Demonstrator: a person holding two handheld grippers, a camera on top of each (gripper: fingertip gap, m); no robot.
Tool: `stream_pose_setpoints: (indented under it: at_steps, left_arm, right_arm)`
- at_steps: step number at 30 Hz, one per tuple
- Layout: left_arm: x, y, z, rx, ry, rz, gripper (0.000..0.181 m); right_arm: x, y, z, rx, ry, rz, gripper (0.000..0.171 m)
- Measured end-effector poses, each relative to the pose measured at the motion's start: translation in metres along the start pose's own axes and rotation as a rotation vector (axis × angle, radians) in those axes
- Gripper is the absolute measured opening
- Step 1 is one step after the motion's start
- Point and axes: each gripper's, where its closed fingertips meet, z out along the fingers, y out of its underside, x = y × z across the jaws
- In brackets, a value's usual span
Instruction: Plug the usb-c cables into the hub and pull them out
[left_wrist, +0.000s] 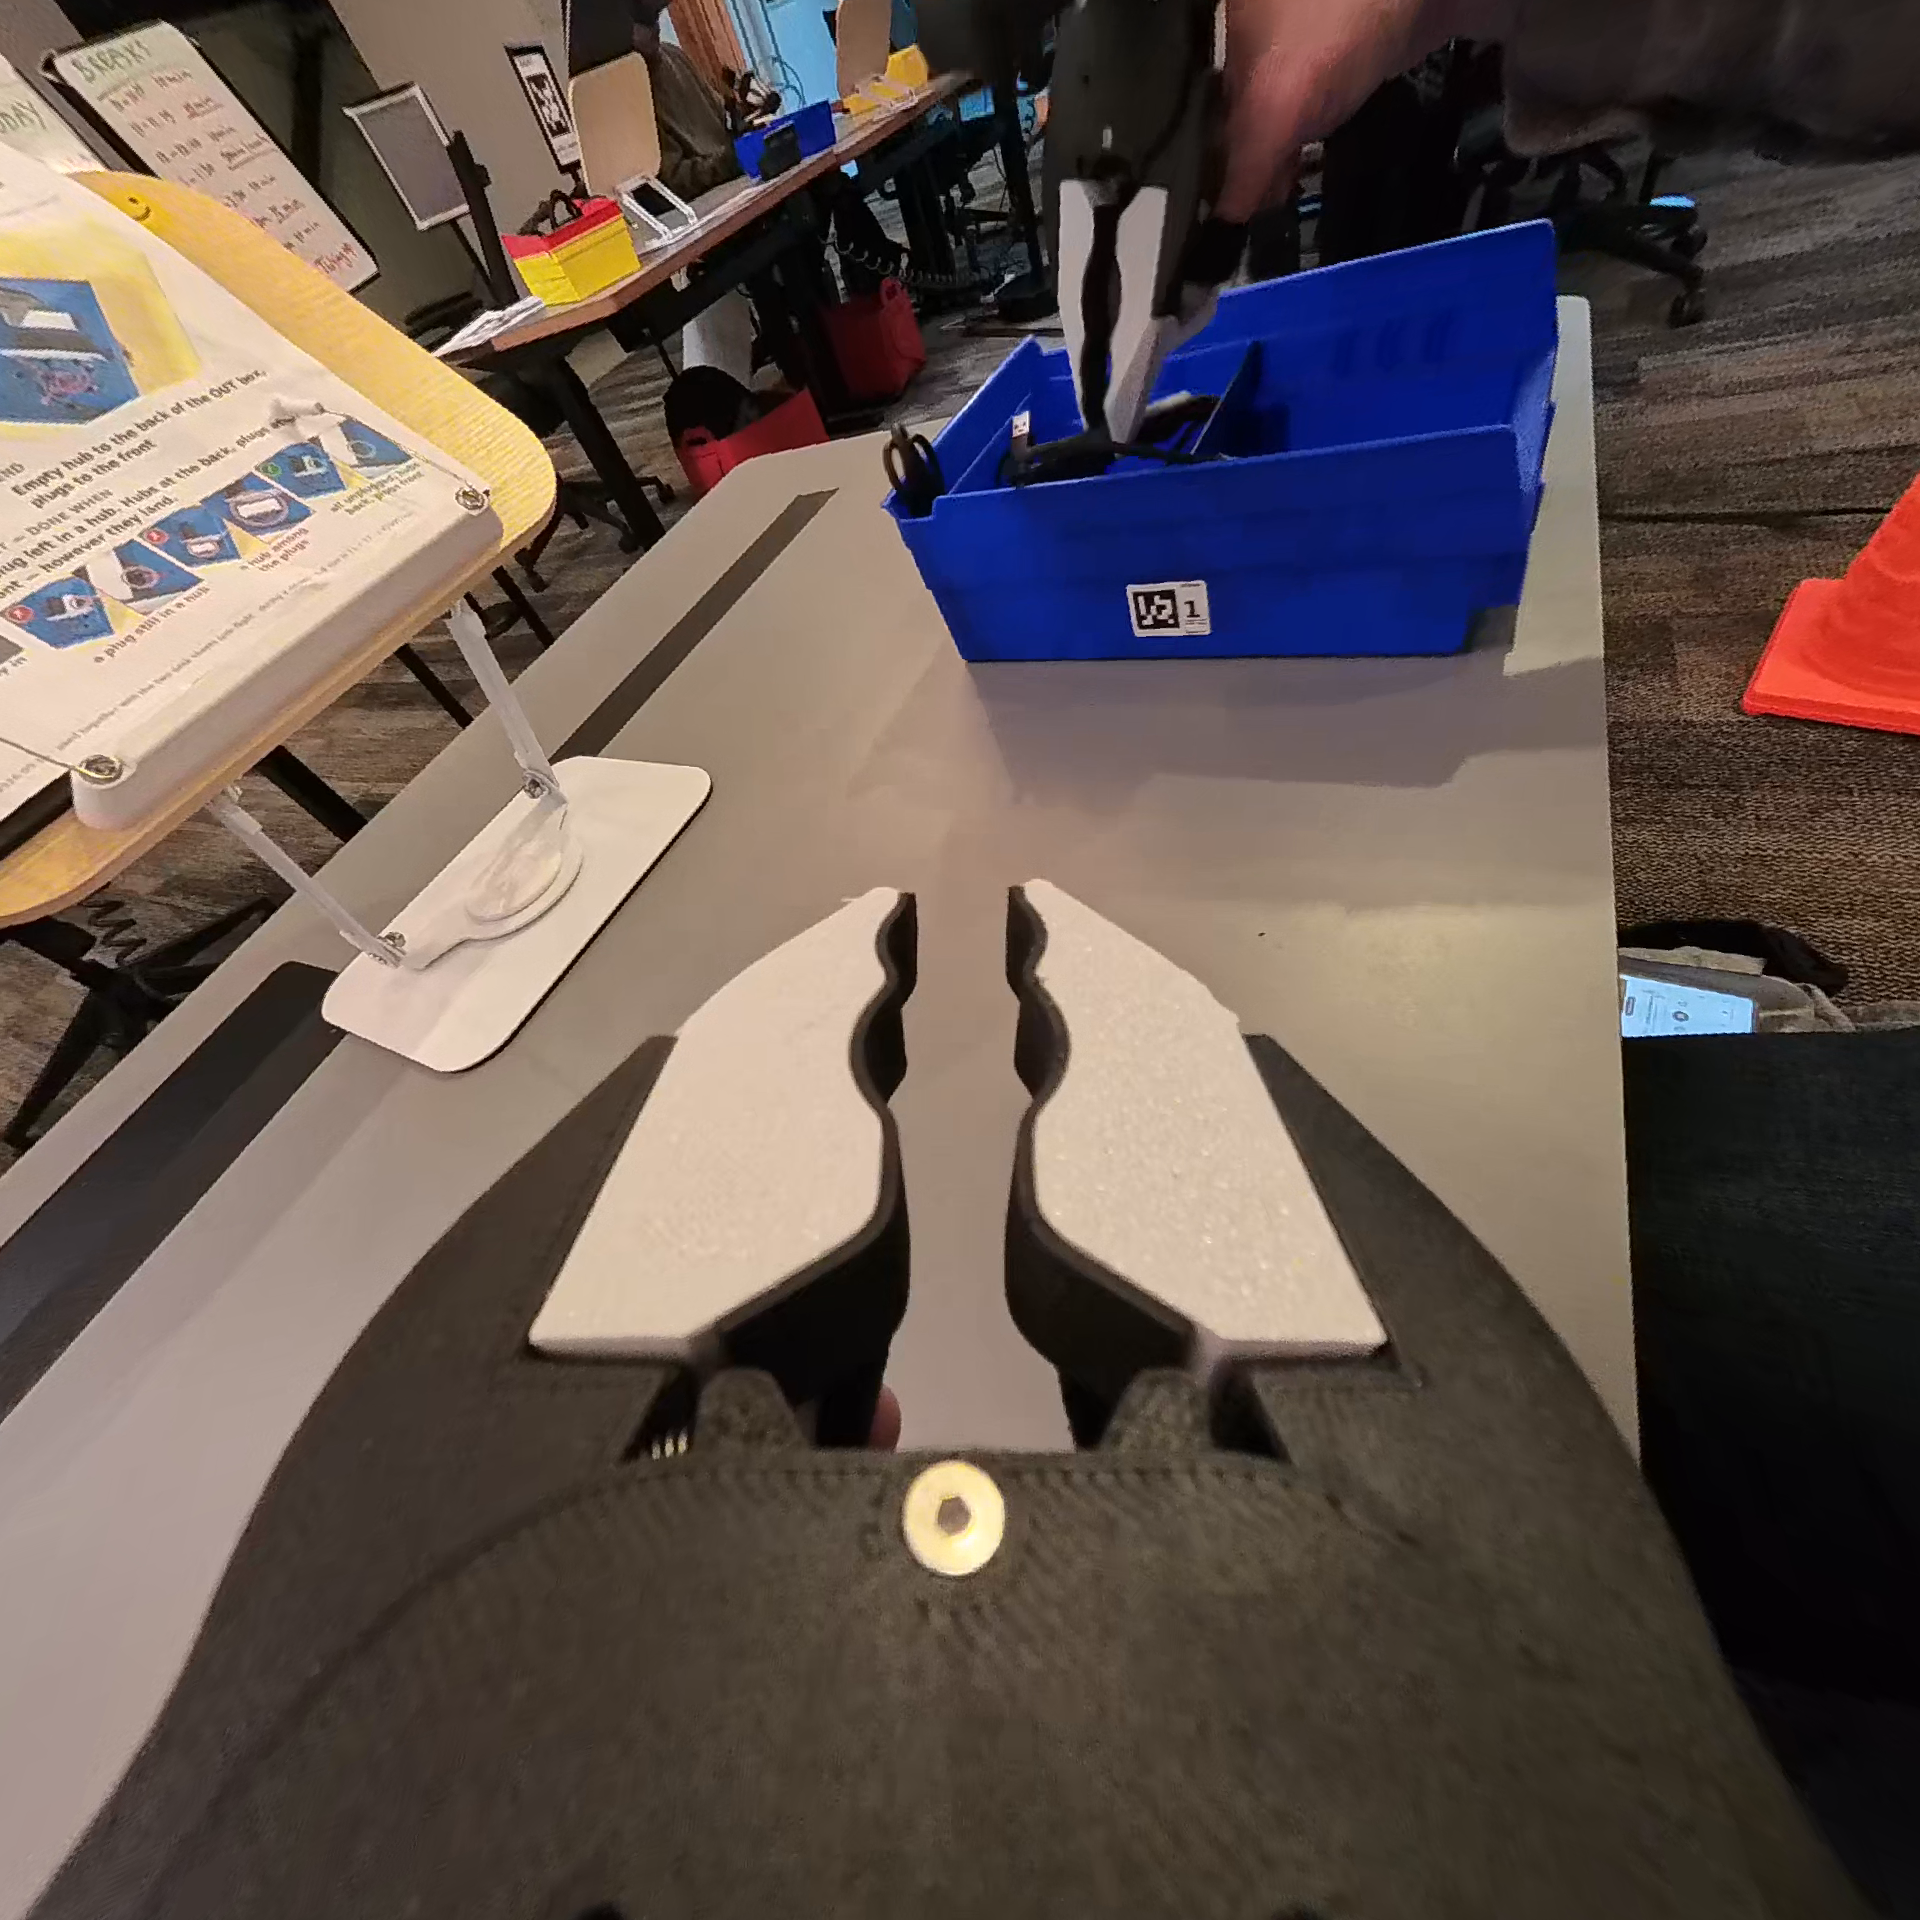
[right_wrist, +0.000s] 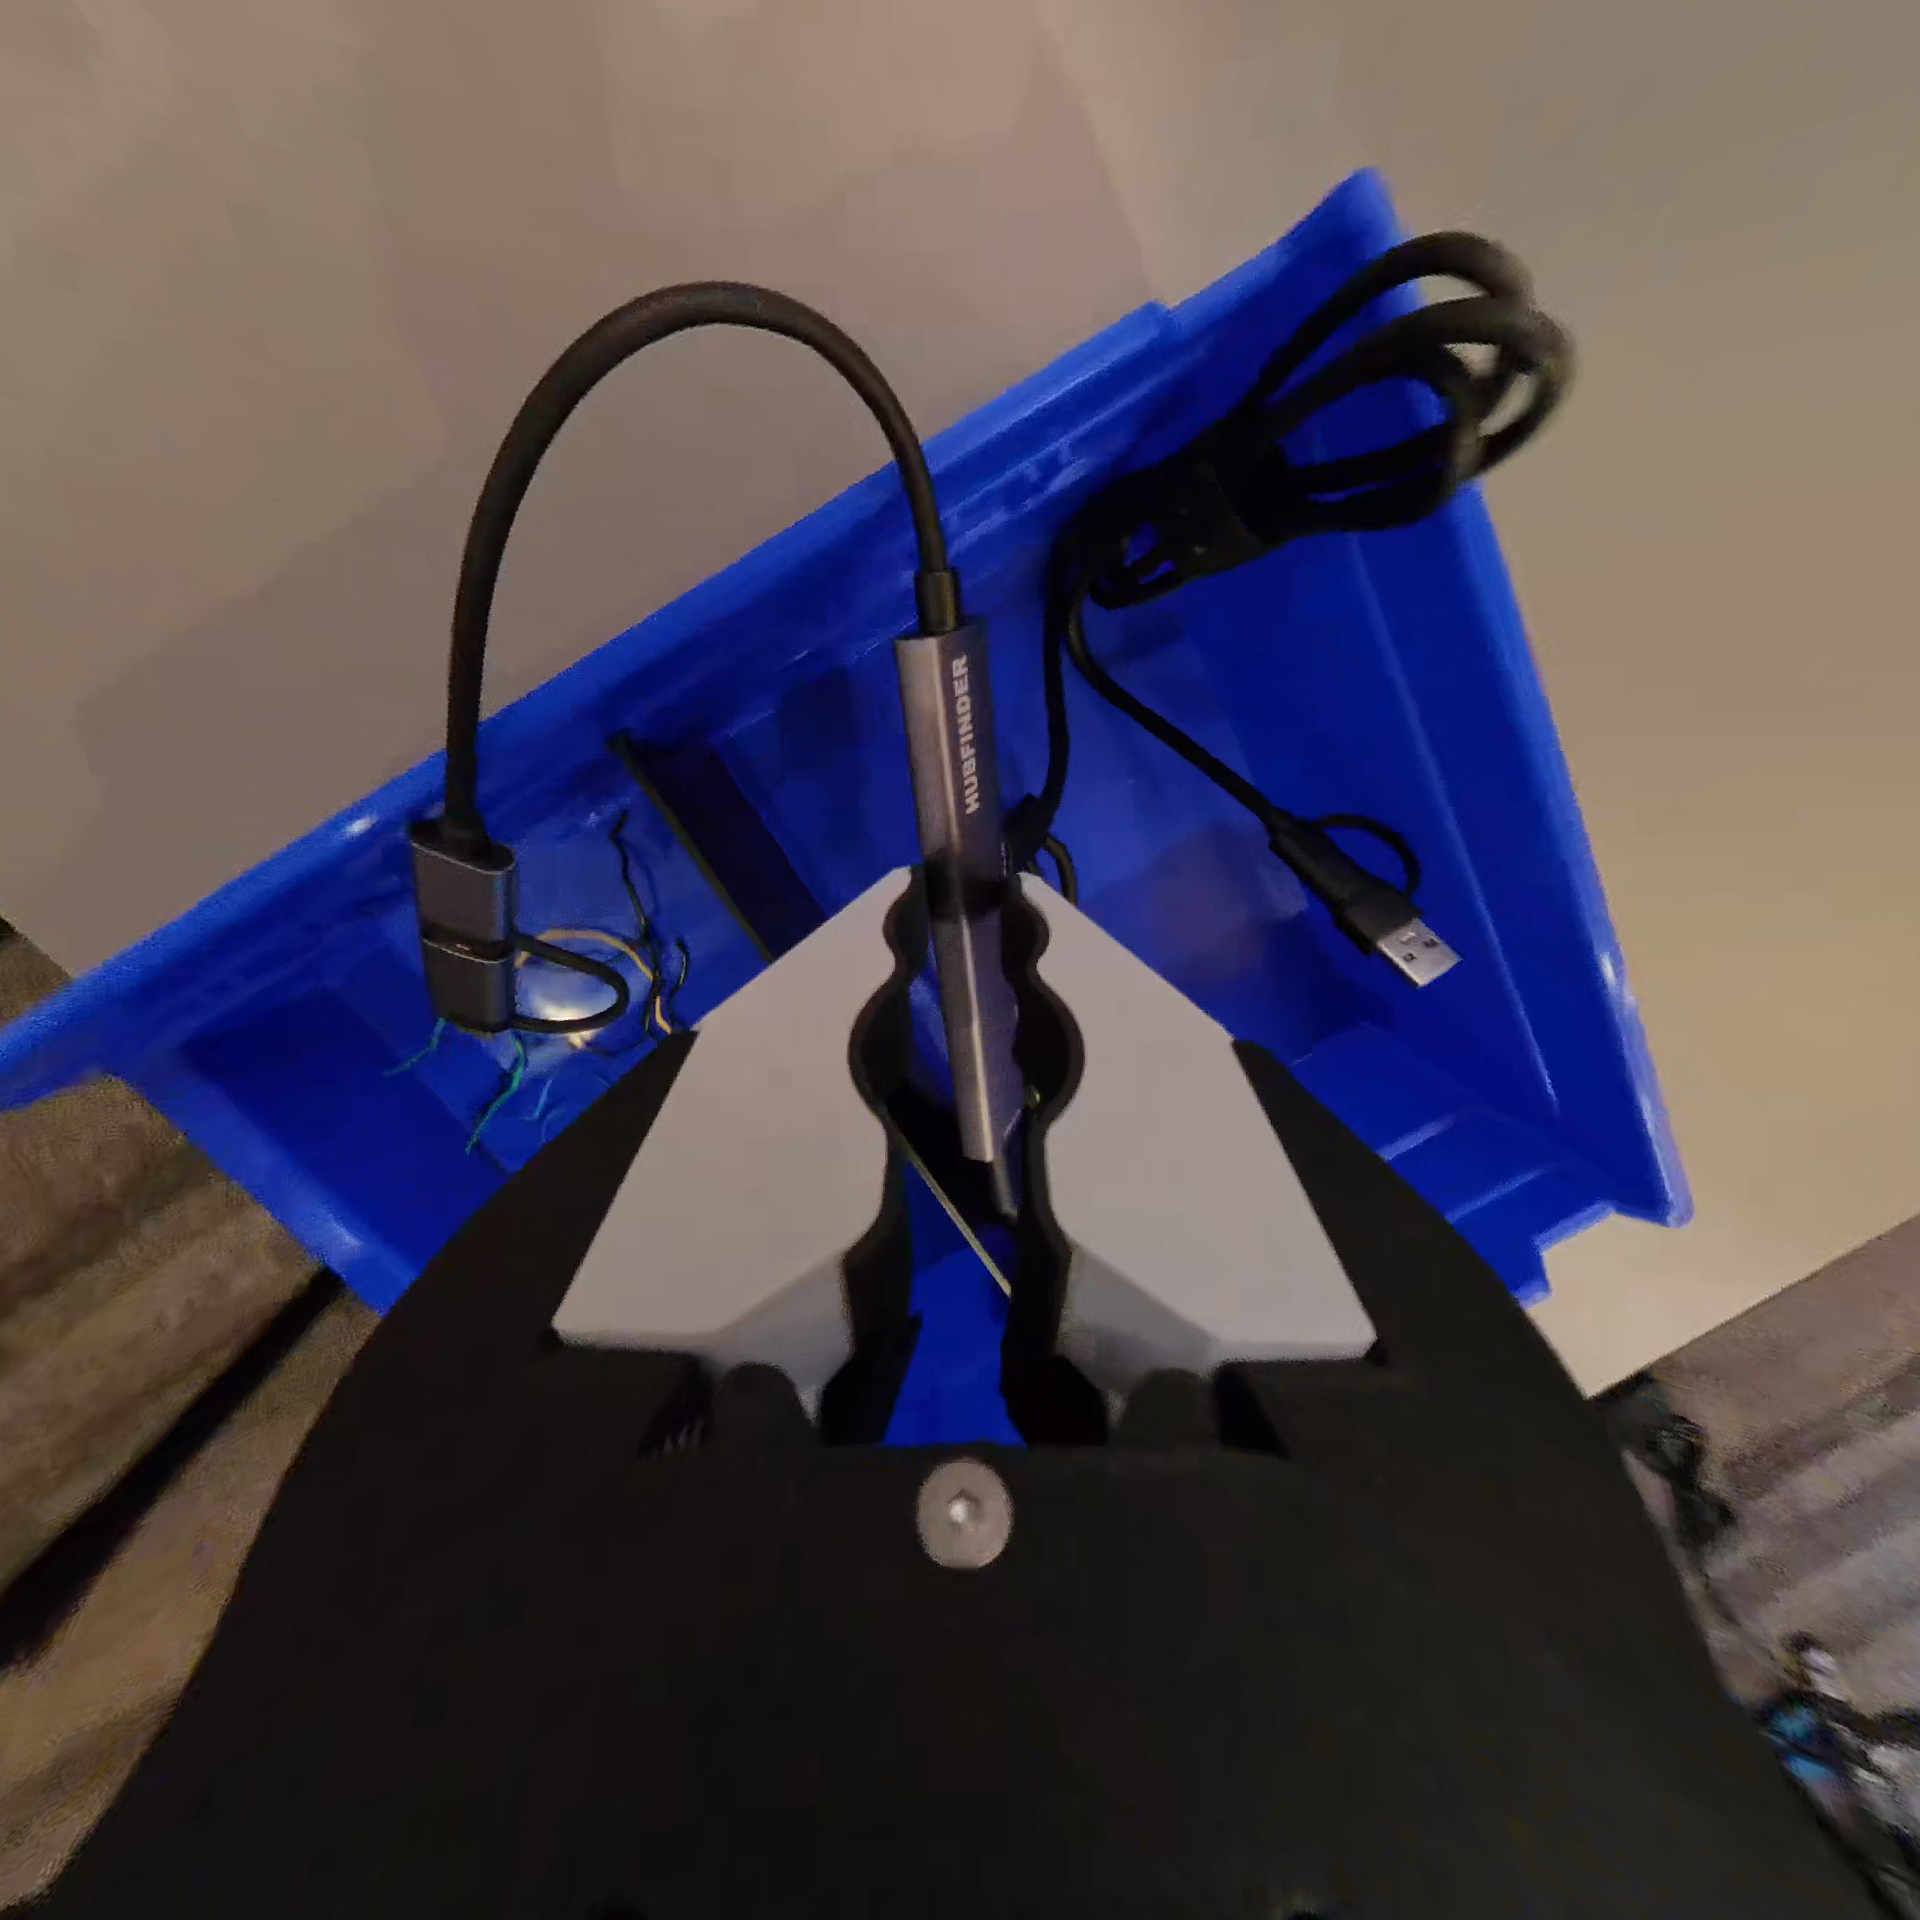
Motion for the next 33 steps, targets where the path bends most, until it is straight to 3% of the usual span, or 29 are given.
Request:
stream_pose_setpoints:
  at_steps: [8,16,26,33]
  left_arm:
    - [-0.003,0.001,-0.001,-0.001,-0.005,-0.004,0.016]
    - [0.003,0.004,0.003,-0.011,0.007,0.002,0.016]
    - [0.005,0.004,0.002,-0.009,0.013,0.005,0.015]
    - [0.003,0.001,-0.002,-0.004,0.011,0.01,0.016]
  right_arm:
    - [0.039,-0.001,-0.026,0.299,-0.011,0.388,0.007]
    - [0.042,0.014,0.012,0.175,-0.06,0.505,0.007]
    - [0.054,0.024,0.044,-0.065,-0.084,0.468,0.007]
    - [0.059,0.027,0.05,-0.083,-0.159,0.553,0.007]
